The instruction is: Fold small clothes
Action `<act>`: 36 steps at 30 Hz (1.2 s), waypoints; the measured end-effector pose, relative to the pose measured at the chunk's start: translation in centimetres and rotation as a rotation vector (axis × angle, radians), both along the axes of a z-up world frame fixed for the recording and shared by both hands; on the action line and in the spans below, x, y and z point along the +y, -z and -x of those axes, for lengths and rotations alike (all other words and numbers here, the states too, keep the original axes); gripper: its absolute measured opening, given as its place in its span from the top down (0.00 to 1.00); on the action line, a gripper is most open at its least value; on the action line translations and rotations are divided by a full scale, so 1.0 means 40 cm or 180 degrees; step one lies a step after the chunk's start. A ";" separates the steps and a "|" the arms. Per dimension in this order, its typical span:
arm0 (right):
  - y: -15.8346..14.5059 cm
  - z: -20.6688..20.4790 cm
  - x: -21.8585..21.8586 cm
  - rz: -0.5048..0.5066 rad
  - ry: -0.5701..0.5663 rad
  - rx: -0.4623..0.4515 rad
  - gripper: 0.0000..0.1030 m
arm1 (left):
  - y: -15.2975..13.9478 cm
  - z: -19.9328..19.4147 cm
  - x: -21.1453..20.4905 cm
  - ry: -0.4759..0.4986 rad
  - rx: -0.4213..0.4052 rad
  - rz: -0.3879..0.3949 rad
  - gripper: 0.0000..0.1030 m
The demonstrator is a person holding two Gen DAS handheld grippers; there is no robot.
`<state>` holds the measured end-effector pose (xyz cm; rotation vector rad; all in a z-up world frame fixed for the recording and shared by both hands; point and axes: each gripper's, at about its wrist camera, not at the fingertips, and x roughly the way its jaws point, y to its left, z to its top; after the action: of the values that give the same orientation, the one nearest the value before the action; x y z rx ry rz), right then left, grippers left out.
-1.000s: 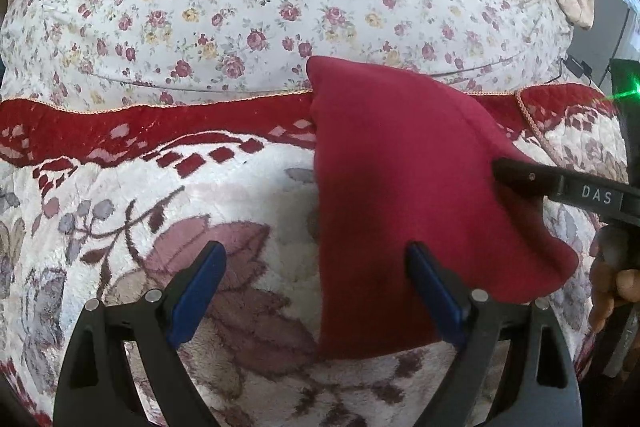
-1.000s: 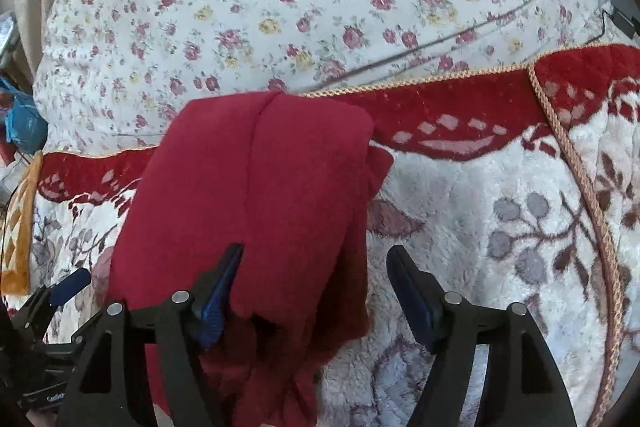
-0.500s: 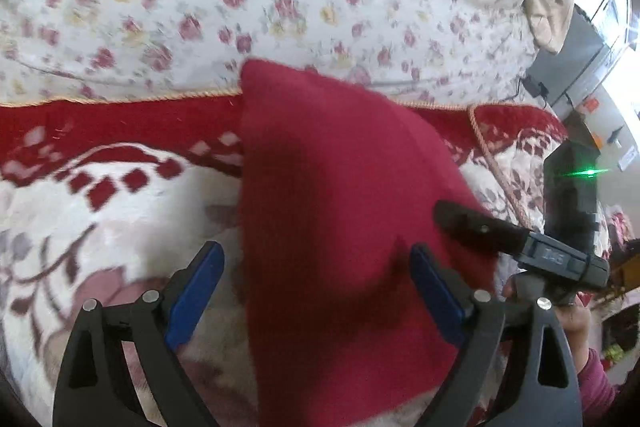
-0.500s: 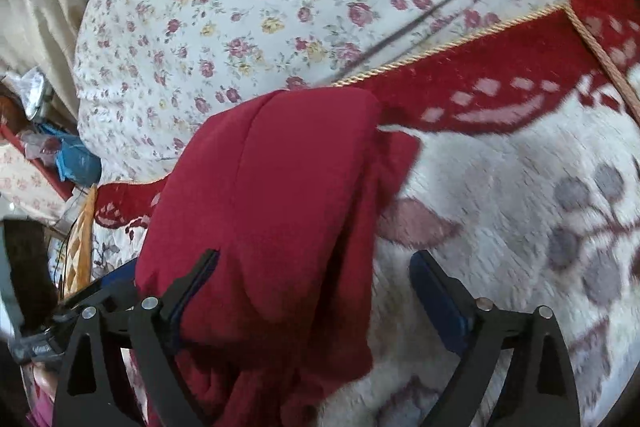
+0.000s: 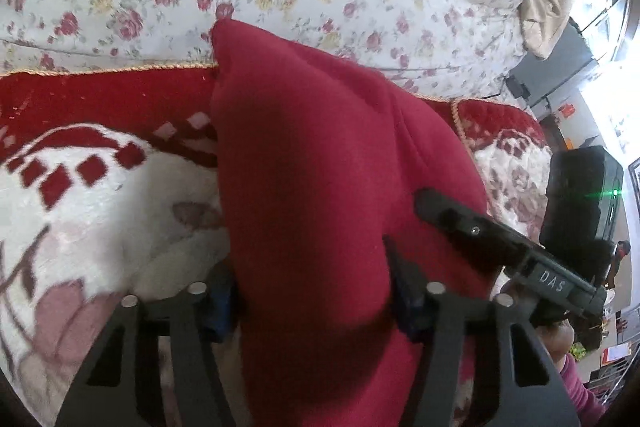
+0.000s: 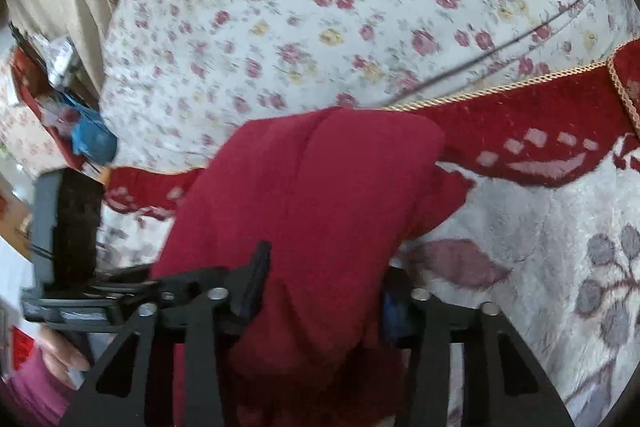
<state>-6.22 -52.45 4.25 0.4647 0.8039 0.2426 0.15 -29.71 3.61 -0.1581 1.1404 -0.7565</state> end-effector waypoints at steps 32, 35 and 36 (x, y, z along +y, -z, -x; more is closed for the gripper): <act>-0.007 0.254 0.446 0.1708 -0.0765 0.0012 0.69 | -0.025 0.189 0.275 -0.1167 -0.0772 -0.0955 0.09; -0.021 0.254 0.444 0.1635 -0.0776 0.0046 0.68 | -0.037 0.192 0.263 -0.1149 -0.0850 -0.0996 0.09; -0.033 0.259 0.440 0.1559 -0.0778 0.0041 0.65 | -0.043 0.197 0.261 -0.1160 -0.0867 -0.0988 0.09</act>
<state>-16.60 -34.85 5.58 -0.0938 0.8992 0.2584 -7.74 -19.28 5.35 0.0008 0.9205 -0.2623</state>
